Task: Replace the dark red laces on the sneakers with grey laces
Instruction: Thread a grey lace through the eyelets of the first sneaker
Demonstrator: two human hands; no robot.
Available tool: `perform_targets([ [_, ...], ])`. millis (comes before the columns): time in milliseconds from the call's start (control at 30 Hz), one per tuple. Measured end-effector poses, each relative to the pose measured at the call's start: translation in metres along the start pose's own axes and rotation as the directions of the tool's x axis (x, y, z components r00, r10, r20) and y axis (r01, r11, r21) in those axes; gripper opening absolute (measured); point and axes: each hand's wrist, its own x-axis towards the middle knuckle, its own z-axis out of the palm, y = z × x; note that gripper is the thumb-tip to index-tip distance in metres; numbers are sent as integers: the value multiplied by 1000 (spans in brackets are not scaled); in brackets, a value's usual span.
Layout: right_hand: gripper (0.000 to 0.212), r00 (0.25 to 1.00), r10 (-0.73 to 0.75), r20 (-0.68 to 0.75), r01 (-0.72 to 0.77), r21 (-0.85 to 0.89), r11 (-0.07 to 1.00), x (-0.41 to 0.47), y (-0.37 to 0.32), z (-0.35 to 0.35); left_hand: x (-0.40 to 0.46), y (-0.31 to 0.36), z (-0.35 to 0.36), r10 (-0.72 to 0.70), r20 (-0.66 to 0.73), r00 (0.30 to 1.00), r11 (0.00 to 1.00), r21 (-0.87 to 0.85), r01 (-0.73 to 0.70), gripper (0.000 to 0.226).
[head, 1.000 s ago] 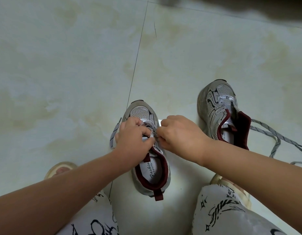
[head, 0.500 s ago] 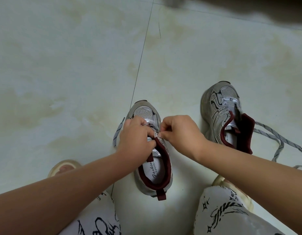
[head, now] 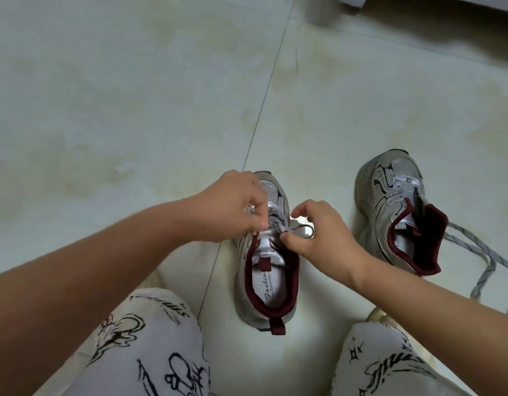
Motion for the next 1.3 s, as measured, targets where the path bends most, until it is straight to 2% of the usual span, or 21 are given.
perform_targets([
  [33, 30, 1000, 19, 4, -19, 44, 999, -2, 0, 1, -7, 2, -8, -11, 49, 999, 959, -284, 24, 18],
  [67, 32, 999, 41, 17, -43, 95, 995, -3, 0, 1, -14, 4, -14, 31, 111, 993, 789, -612, 43, 19],
  [100, 33, 998, 61, 35, -65, 141, 988, -4, 0, 1, -18, 3, -18, 92, 127, 988, 516, -854, 61, 16],
  [133, 34, 996, 73, 53, -81, 172, 982, -5, -1, 2, -21, 0, -20, 111, 110, 988, 274, -959, 76, 14],
  [167, 34, 995, 78, 64, -89, 184, 979, -5, -3, 2, -21, -3, -18, 68, 102, 993, 155, -984, 90, 16],
  [200, 35, 994, 80, 69, -92, 191, 977, -5, -4, 2, -20, -6, -13, -21, 99, 995, 177, -979, 101, 21],
  [267, 36, 994, 83, 75, -97, 213, 972, -6, -7, 2, -18, -12, 1, -212, -10, 977, 601, -790, 122, 22],
  [300, 36, 993, 83, 78, -98, 219, 971, -6, -8, 2, -18, -15, 7, -223, -80, 971, 827, -544, 146, 16],
  [333, 37, 994, 80, 79, -96, 217, 972, -6, -9, 3, -19, -17, 13, -180, -88, 980, 958, -243, 154, 20],
  [400, 38, 994, 79, 78, -93, 204, 974, -7, -10, 4, -21, -15, 22, -125, 41, 991, 944, 314, 106, 36],
  [467, 38, 993, 86, 80, -102, 217, 971, -6, -12, 6, -21, -8, 23, -88, 63, 994, 845, 533, 41, 30],
  [533, 36, 992, 92, 86, -111, 237, 965, -6, -12, 7, -19, -3, 17, -54, 45, 998, 891, 454, 28, 19],
  [600, 31, 994, 79, 80, -96, 243, 965, -7, -12, 10, -19, 1, 2, -77, 54, 996, 994, 76, 73, 18],
  [700, 20, 997, 64, 48, -75, 292, 953, -10, -10, 11, -29, 4, -22, -27, 33, 999, 854, -520, 40, 30],
  [800, 17, 998, 52, 42, -62, 304, 951, -11, -10, 10, -37, 1, -21, 87, 44, 995, 732, -681, -34, 20],
  [867, 18, 999, 12, 35, -20, 223, 975, -11, -13, 10, -35, -1, -13, 83, 31, 996, 719, -694, -39, 25],
  [967, 20, 989, -142, 43, 142, 1, 990, -11, -21, 11, -28, 5, -9, 13, -84, 996, 826, -561, -58, 23],
  [1033, 4, 987, -150, 59, 143, 98, 985, -10, -33, 6, -23, 9, -10, -16, -173, 985, 855, -513, -76, 17],
  [1133, 26, 999, -41, -26, 48, 364, 930, -4, -42, -6, -15, 1, -1, -163, -305, 938, 818, -573, -44, 14],
  [1200, 33, 993, 74, -90, -25, 455, 890, 3, -42, -16, -15, -12, 11, -257, -394, 882, 903, -423, 74, 25],
  [1300, 34, 967, 228, -114, -140, 512, 848, 12, -37, -27, -24, -32, 33, -264, -250, 932, 963, -115, 242, 29],
])
